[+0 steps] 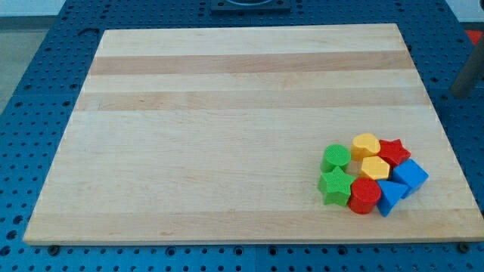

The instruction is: Push the red circle slightly left

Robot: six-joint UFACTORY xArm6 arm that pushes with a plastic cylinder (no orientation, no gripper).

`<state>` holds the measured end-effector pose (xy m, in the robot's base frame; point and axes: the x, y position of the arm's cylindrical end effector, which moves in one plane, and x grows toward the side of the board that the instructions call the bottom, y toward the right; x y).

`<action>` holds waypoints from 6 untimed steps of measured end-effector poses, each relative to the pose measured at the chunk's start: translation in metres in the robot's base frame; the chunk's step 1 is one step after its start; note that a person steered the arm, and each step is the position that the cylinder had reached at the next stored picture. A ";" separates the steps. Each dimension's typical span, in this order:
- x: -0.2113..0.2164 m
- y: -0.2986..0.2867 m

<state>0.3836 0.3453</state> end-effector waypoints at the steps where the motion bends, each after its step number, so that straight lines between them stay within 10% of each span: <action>1: 0.031 0.000; 4: 0.207 -0.042; 6: 0.207 -0.216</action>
